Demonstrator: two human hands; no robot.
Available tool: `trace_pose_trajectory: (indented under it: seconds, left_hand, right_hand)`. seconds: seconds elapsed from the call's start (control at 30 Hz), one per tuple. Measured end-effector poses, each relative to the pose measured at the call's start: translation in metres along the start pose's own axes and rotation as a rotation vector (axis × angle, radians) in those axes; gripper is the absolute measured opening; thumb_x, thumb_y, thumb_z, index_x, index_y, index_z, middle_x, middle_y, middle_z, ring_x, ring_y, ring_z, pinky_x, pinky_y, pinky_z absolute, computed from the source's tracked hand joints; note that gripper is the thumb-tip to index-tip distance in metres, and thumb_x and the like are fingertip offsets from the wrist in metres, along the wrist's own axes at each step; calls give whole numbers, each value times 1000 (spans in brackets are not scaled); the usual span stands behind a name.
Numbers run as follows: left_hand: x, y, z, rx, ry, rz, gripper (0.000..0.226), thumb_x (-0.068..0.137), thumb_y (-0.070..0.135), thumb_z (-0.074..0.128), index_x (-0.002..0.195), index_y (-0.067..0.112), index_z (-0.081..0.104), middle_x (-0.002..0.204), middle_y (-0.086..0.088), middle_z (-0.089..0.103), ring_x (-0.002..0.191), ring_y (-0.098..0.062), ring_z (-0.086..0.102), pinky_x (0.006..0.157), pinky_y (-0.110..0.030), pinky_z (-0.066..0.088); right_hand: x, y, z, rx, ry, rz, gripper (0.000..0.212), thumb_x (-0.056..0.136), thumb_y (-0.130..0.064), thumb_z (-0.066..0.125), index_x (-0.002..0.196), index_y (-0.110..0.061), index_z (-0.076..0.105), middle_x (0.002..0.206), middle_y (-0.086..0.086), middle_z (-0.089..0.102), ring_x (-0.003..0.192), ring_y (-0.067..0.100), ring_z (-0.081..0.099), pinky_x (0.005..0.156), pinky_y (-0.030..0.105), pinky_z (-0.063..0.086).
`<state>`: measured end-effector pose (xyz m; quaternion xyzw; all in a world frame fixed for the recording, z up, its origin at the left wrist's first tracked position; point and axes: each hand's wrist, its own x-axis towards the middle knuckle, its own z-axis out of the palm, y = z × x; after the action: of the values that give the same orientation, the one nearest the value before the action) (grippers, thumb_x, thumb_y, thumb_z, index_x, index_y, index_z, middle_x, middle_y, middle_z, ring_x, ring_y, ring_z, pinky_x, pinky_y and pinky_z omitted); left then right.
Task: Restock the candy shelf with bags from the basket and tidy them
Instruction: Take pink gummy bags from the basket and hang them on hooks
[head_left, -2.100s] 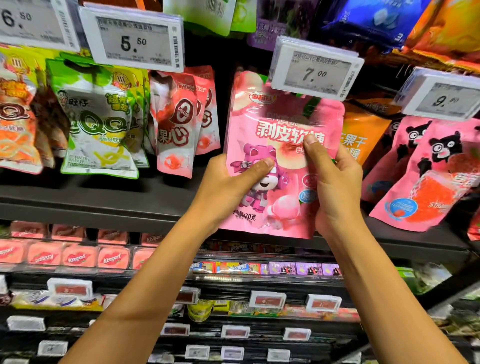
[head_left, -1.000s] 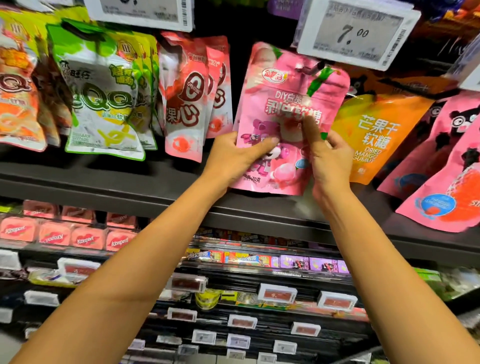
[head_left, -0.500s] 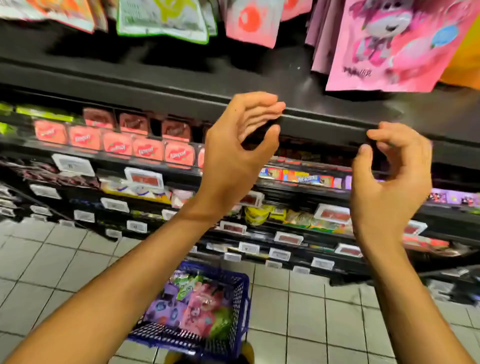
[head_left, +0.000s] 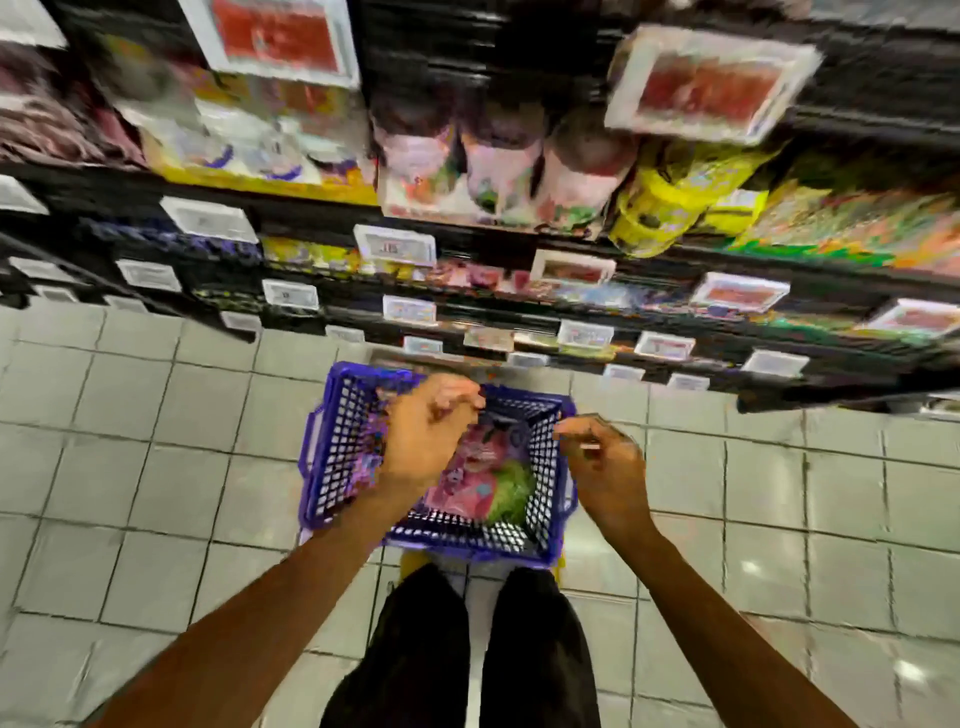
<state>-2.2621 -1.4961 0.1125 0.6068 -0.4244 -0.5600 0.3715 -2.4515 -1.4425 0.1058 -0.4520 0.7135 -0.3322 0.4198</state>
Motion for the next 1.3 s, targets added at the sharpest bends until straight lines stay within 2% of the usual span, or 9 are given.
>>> trace_pose_trajectory:
  seconds: [0.17,0.23,0.33,0.5,0.73,0.83,0.93,1.1,1.3]
  left_hand:
    - [10,-145,-10,97,-21,-512,22,91,-3,57,111,4,63,66,-6,59,46,-6,57,40,-17,42]
    - [9,-195,-15,266,-114,-492,12,91,0,58,97,7,66,75,-7,63,63,-12,60,55,-22,44]
    - [14,-262,-22,612,-281,-410,12,92,16,63,98,9,70,97,-5,71,91,-19,65,79,-29,46]
    - [40,-336,-31,829,-467,-450,24,83,31,62,101,16,66,102,-5,72,97,-25,66,72,-29,43]
    - [66,-408,-15,741,-248,-464,54,83,28,68,130,8,50,127,-6,49,116,-27,52,91,-29,41]
    - [78,-419,-2,520,-102,-539,39,82,5,69,120,4,60,109,-19,67,77,-25,69,66,-39,59]
    - [81,-416,4,316,32,-663,14,82,-3,70,95,0,64,80,-20,66,40,-9,60,36,-23,47]
    - [65,-379,0,486,-8,-659,22,91,30,65,94,8,69,81,-16,69,82,-30,66,62,-30,39]
    - [29,-256,3,314,26,-501,23,90,32,67,71,21,60,67,4,62,63,-11,54,67,-30,39]
  right_hand:
    - [7,94,57,-12,-46,276,6,89,0,64,89,-1,70,88,23,71,77,18,65,74,23,47]
    - [13,132,74,-123,-87,311,10,92,-6,62,92,-1,70,87,22,71,78,19,66,62,9,40]
    - [21,188,102,-245,-154,369,13,93,-7,59,94,-5,72,88,12,72,87,24,65,68,25,41]
    - [38,264,155,-279,-258,455,15,85,2,62,90,-7,73,96,14,74,87,21,65,74,25,46]
    - [63,338,221,-390,-285,540,16,93,-14,58,95,-9,73,92,9,72,74,17,61,45,12,33]
    - [75,351,238,-274,-264,636,14,86,-25,68,95,-15,73,86,4,72,73,18,63,57,21,50]
    - [81,354,243,-163,-296,768,21,79,-25,75,94,-10,74,79,4,71,73,17,64,59,22,48]
    - [69,323,223,-20,-245,778,7,87,-18,67,89,-12,71,72,2,67,61,13,60,57,20,49]
    - [30,210,153,282,-86,678,5,88,-17,65,86,-17,70,85,10,72,71,27,66,69,42,55]
